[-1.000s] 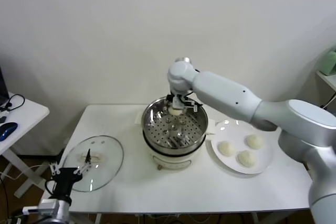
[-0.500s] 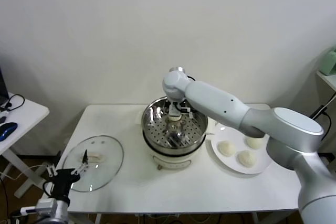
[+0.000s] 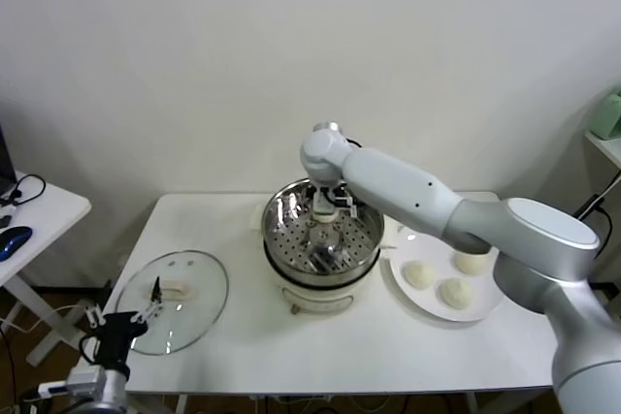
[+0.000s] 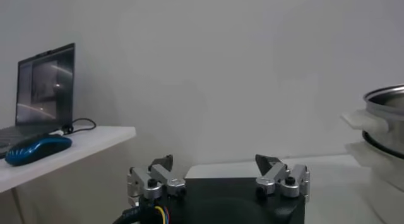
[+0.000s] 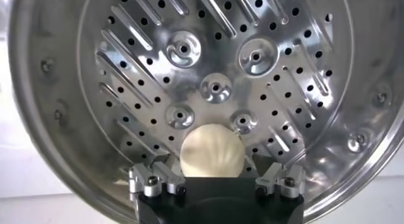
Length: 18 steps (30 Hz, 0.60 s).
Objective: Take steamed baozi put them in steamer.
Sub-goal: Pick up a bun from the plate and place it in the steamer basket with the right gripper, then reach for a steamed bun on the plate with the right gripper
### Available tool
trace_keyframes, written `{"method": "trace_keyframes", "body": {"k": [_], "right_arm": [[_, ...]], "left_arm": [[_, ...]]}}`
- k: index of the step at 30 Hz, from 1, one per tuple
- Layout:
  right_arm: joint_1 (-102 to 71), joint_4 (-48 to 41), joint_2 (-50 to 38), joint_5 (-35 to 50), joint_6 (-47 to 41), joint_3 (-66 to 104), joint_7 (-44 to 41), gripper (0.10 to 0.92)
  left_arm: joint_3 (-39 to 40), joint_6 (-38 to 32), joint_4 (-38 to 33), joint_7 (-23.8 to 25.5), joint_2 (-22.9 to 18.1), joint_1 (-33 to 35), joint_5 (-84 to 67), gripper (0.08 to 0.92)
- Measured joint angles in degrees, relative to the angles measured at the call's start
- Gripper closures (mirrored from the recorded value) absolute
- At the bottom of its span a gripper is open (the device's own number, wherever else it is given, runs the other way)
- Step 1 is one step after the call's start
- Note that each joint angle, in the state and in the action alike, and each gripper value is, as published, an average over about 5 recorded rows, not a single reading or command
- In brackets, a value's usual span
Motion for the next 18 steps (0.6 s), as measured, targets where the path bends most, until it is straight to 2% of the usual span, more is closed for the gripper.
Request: {"method": "trace_keyframes", "body": {"k": [7, 18], "right_arm": [[4.9, 3.0, -4.3, 9.7, -3.4, -1.8, -3.0, 0.203], [12.2, -0.6, -14.6, 37.2, -20.4, -8.0, -6.3, 0.203]], "left_arm": [[-0.1, 0.3, 0.1, -0.2, 0.0, -0.3, -0.1, 0.177], [0.0, 0.0, -0.1, 0.0, -0.2, -0.4, -0.6, 0.177]]}}
